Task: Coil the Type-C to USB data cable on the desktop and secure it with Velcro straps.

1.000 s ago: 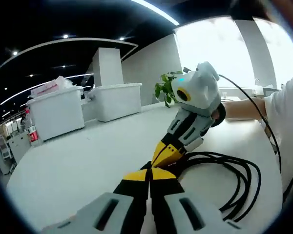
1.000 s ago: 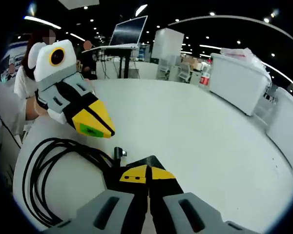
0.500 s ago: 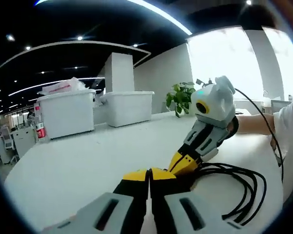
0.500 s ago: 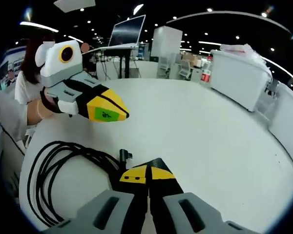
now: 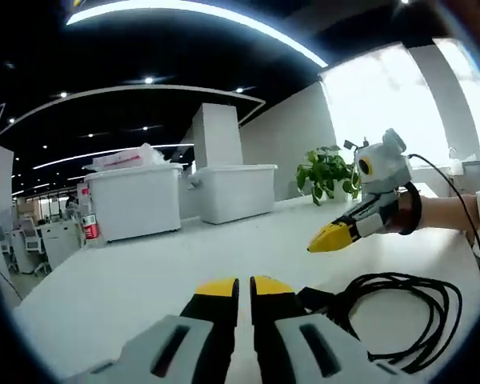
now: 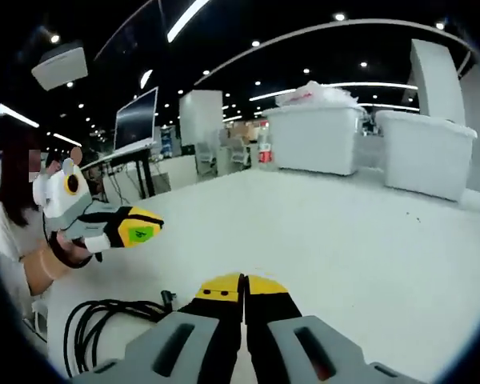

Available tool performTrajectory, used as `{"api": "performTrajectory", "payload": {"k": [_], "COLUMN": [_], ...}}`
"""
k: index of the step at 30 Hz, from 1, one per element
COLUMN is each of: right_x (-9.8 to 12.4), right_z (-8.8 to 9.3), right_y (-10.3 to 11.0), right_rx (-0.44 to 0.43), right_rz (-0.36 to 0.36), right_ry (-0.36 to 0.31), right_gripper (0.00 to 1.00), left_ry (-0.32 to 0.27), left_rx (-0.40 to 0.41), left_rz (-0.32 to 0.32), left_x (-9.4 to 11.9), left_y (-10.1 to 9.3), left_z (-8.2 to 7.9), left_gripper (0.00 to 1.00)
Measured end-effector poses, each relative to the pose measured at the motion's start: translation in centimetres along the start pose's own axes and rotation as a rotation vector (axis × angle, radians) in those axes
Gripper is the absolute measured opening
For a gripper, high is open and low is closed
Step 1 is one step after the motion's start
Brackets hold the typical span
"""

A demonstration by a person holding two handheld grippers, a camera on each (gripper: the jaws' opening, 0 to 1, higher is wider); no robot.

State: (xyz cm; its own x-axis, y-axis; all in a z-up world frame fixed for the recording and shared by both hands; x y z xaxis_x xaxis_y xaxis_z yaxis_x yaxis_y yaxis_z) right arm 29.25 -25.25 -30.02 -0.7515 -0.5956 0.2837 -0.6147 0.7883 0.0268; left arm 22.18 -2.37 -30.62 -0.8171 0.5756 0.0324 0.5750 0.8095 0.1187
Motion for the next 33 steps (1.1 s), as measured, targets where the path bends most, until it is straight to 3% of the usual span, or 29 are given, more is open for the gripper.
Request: {"api": "performTrajectory", "payload": {"k": [2, 5, 8, 11, 14, 22, 27, 33], "right_x": [0.3, 0.9, 1.8, 3.1, 4.6, 8.0, 10.7, 14.1], "right_z": [-0.3, -0.7, -1.0, -1.6, -2.2, -2.7, -2.5, -1.7], "right_y": [-0.5, -0.9, -1.2, -1.5, -1.3, -0.8, -1.5, -2.1], "right_rx": [-0.054, -0.164, -0.128, -0.013, 0.029, 0.006, -0.081, -0.110], "right_rz": [0.025, 0.025, 0.058, 0.143, 0.192, 0.251, 0.310, 0.408], "right_ry": [-0.027, -0.063, -0.099, -0.175, -0.266, -0.406, -0.484, -0.558], "right_gripper": [0.02, 0.13, 0.19, 0.25, 0.35, 0.51, 0.54, 0.59], "left_ry": [-0.021, -0.052, -0.079, -0.127, -0.145, -0.220, -0.297, -0.311], "left_rx": [0.022, 0.081, 0.115, 0.142, 0.148, 0.112, 0.045, 0.012], "left_rz": [-0.023, -0.045, -0.088, -0.120, -0.130, -0.162, -0.241, -0.294], "left_x": [0.2, 0.5, 1.1, 2.0, 2.7, 4.9, 6.7, 7.5], "left_y": [0.4, 1.1, 2.0, 2.1, 1.6, -0.8, -2.3, -3.9], "left_z": [-0.4, -0.8, -1.4, -2.1, -2.7, -4.9, -6.8, -6.9], "left_gripper": [0.08, 0.08, 0.09, 0.11, 0.18, 0.30, 0.40, 0.54]}}
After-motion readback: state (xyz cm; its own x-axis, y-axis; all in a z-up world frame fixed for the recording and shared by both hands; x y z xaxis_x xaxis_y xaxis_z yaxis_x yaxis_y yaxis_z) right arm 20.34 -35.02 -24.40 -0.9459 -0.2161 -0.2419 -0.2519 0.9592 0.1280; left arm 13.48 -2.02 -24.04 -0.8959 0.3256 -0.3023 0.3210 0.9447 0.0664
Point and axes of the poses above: the point that each gripper's makers call its tool centre point, and the gripper's own axes: x roughly backward along the fingers, y roughly to its left, z roughly out of its underside, the point moved 9 cm from there along x, roughly backward along the fingers, and after that the axes turned 9 degrees about z, right-handed, at the moved point
